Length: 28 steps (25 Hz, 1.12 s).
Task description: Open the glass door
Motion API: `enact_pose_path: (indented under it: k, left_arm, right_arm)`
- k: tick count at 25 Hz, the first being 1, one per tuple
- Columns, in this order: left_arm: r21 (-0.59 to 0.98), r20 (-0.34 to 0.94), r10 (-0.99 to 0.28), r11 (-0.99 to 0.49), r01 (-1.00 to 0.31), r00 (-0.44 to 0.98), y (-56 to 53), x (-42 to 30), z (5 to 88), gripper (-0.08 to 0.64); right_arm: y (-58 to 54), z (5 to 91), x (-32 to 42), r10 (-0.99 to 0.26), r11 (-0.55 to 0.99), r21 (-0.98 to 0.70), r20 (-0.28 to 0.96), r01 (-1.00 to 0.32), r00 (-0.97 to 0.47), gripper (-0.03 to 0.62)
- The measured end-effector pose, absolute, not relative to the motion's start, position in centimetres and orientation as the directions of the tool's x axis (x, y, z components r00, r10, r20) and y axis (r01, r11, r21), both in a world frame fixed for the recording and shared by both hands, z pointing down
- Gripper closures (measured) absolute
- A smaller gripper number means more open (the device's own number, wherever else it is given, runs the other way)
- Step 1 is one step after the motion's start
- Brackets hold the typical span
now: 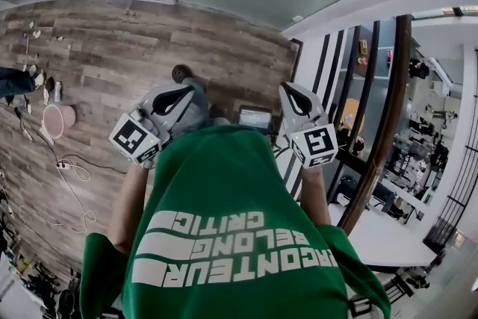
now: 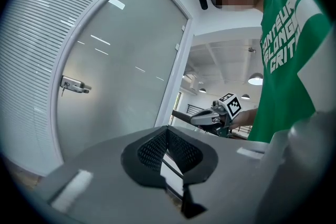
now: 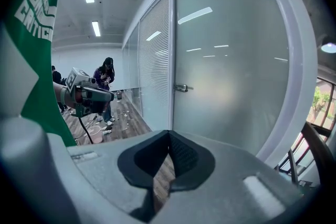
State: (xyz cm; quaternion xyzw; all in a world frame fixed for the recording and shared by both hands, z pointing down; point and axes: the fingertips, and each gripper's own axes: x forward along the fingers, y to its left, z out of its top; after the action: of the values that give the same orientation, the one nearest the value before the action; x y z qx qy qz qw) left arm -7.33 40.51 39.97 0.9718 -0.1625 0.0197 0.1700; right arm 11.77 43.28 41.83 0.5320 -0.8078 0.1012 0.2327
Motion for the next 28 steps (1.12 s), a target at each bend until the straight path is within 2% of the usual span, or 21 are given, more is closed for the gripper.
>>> enact_pose_path:
  k: [12,28]
  left_arm:
    - [0.324,0.025,-0.358,-0.88,-0.347,0.933,27.8,-8.0,39.0,0.551]
    - [0.336,0.02,-0.521,-0.8,-0.497,0.853,16.3,-13.8,38.6,0.551]
  right_arm:
    - [30.3,41.1,10.7,-0.795,0.465,0.135,0.499,-0.875,-0.345,0.601]
    - [14.2,41.8,7.0,-0.725,0.606,0.186,0.53,-0.773,-0.44,0.6]
